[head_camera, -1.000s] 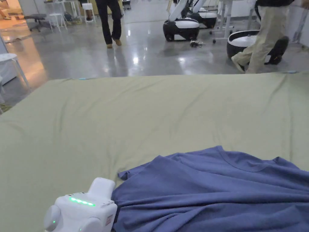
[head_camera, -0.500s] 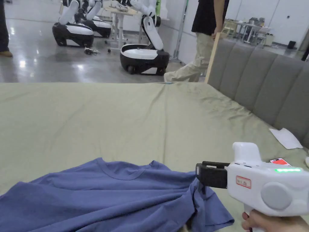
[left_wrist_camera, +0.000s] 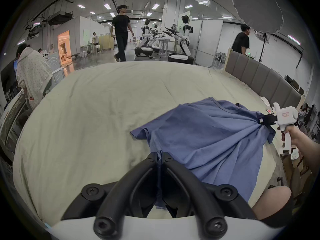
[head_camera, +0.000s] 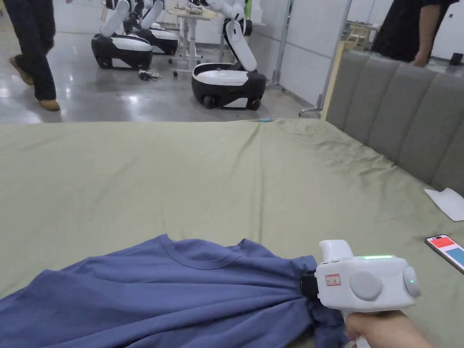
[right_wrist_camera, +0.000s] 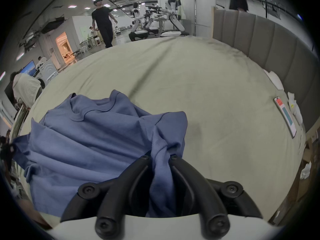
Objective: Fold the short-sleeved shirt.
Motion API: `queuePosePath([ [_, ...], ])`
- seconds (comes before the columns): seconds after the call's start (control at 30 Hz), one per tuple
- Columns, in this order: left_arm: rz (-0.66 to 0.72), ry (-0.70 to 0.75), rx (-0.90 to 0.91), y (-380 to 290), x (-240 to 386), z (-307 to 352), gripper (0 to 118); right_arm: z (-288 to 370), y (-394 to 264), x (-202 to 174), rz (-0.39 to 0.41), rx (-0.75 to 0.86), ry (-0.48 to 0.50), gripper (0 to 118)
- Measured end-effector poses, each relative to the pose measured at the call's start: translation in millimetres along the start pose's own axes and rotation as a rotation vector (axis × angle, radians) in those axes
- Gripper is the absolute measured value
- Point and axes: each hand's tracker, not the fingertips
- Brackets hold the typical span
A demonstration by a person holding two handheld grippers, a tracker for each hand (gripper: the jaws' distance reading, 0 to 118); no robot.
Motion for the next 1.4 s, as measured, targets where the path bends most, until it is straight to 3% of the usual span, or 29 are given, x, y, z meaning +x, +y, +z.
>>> queuePosePath([
  [0.17, 0.026, 0.025, 0.101, 24.9, -2.5, 32.2, 1, 62.2, 13.7, -5.9, -0.074, 0.138, 0.085, 14],
  [0.3, 0.028, 0.033, 0.208, 54.3, -4.3, 73.6, 1, 134.4, 30.4, -31.7, 0.012, 0.248, 0.113, 14],
  [0.4, 0.001, 0.113, 0.332, 78.0, -8.8, 110.5, 1, 188.7, 54.5, -42.0, -0.007, 0.344, 0.151, 14],
  [0.53, 0.021, 0.162, 0.425, 119.3, -24.6, 160.4, 1, 264.7, 80.4, -67.1, 0.004, 0.482, 0.123, 14],
  [0.73, 0.055, 0.213, 0.522, 183.1, -53.8, 239.2, 1, 359.8, 115.3, -73.4, -0.009, 0.611, 0.124, 14],
  [0.87, 0.013, 0.259, 0.571, 215.2, -50.5, 274.4, 1, 404.5, 130.8, -92.2, 0.042, 0.679, 0.1, 14],
  [1.1, 0.039, 0.304, 0.599, 265.7, -56.9, 282.8, 1, 425.2, 171.5, -119.2, 0.073, 0.755, 0.042, 14],
  [1.4, 0.028, 0.378, 0.548, 319.7, -69.3, 210.4, 1, 353.5, 256.0, -140.1, 0.094, 0.786, -0.05, 14],
])
